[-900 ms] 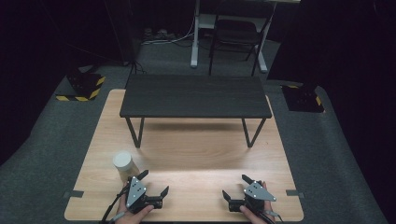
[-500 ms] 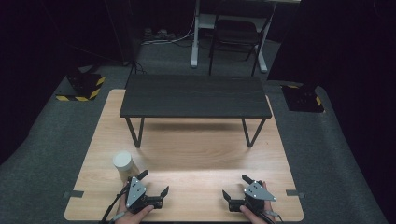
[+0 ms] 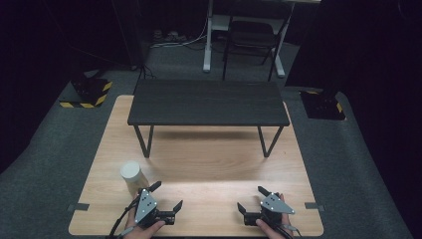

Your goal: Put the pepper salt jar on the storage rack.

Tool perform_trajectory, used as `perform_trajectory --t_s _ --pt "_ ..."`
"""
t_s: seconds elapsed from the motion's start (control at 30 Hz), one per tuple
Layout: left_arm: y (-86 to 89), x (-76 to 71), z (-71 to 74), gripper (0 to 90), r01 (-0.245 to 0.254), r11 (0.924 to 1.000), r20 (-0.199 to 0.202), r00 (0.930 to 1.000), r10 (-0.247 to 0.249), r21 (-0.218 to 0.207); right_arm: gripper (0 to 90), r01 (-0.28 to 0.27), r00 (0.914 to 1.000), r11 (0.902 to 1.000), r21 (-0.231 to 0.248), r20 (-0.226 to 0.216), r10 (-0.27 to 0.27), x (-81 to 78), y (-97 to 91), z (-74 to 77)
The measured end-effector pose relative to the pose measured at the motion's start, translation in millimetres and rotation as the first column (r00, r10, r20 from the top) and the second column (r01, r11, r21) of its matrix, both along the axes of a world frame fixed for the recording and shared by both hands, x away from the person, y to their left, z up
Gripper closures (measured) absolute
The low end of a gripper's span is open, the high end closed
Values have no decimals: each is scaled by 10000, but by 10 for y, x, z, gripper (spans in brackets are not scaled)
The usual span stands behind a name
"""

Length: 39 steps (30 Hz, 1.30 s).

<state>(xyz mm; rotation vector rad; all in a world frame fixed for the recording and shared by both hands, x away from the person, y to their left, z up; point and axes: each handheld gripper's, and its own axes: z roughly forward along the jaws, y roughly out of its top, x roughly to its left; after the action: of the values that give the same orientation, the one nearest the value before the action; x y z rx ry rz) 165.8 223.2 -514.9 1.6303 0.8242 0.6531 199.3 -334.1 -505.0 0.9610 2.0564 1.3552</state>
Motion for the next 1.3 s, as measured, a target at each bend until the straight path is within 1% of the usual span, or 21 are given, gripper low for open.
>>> perform_trajectory --t_s 0.03,0.1,0.17,0.3,0.37,0.47,0.57,0.6,0.7,0.73,0.83,0.87,0.9,0.93,0.97,1.0,1.03,1.07,1.13,1.27,1.3 --pt "7 -16 48 6 22 10000 213 9998 -20 -84 4 9 10000 10000 -3 -8 -9 0 1 1" --pt "8 -18 53 6 17 9999 228 9997 -14 -113 4 19 10000 10000 -1 -8 -19 0 2 1" --pt "37 -36 122 6 18 9993 431 9991 -2 -378 4 18 10000 10000 -3 -16 -18 1 2 2" --pt "73 -52 202 6 3 9976 603 9982 39 -691 4 30 10000 10000 6 -38 -30 3 4 4" --pt "102 -68 266 6 -23 9973 840 9964 85 -734 4 37 10000 10000 5 -45 -37 3 5 5" --pt "133 -81 309 6 -82 9968 975 9951 160 -798 4 35 10000 10000 -9 -40 -35 2 7 5" --pt "213 -112 374 6 -306 9951 1312 9904 428 -939 4 33 10000 10000 -23 -38 -34 2 9 6" --pt "213 -112 374 6 -306 9951 1312 9904 428 -939 4 33 10000 10000 -23 -38 -34 2 9 6" --pt "323 -142 420 6 -685 9906 1546 9842 865 -1186 4 26 10000 10000 -20 -40 -26 3 7 6" --pt "323 -142 420 6 -685 9906 1546 9842 865 -1186 4 26 10000 10000 -20 -40 -26 3 7 6" --pt "407 -182 422 6 -1088 9852 1678 9772 1305 -1325 4 21 10000 10000 -26 -33 -21 3 8 6" --pt "407 -182 422 6 -1088 9852 1678 9772 1305 -1325 4 21 10000 10000 -26 -33 -21 3 8 6" --pt "426 -199 424 6 -1282 9844 1739 9736 1481 -1208 4 19 10000 10000 -26 -44 -19 4 8 7" --pt "426 -199 424 6 -1282 9844 1739 9736 1481 -1208 4 19 10000 10000 -26 -44 -19 4 8 7" --pt "462 -209 419 6 -1508 9818 1763 9696 1697 -1158 4 16 10000 10000 -26 -35 -16 4 8 6" --pt "462 -209 419 6 -1508 9818 1763 9696 1697 -1158 4 16 10000 10000 -26 -35 -16 4 8 6" --pt "495 -212 406 6 -1758 9777 1740 9654 1941 -1151 4 14 10000 10000 -41 -17 -14 2 9 6" --pt "495 -212 406 6 -1758 9777 1740 9654 1941 -1151 4 14 10000 10000 -41 -17 -14 2 9 6" --pt "530 -212 378 6 -1990 9720 1685 9612 2184 -1249 4 4 10000 10000 -44 -3 -4 2 9 4" --pt "571 -201 348 6 -2262 9676 1569 9575 2420 -1120 4 -3 10000 10000 -31 -6 3 2 6 4" --pt "583 -188 315 6 -2432 9640 1469 9551 2572 -1072 4 -4 10000 10000 -30 -6 4 3 6 3"
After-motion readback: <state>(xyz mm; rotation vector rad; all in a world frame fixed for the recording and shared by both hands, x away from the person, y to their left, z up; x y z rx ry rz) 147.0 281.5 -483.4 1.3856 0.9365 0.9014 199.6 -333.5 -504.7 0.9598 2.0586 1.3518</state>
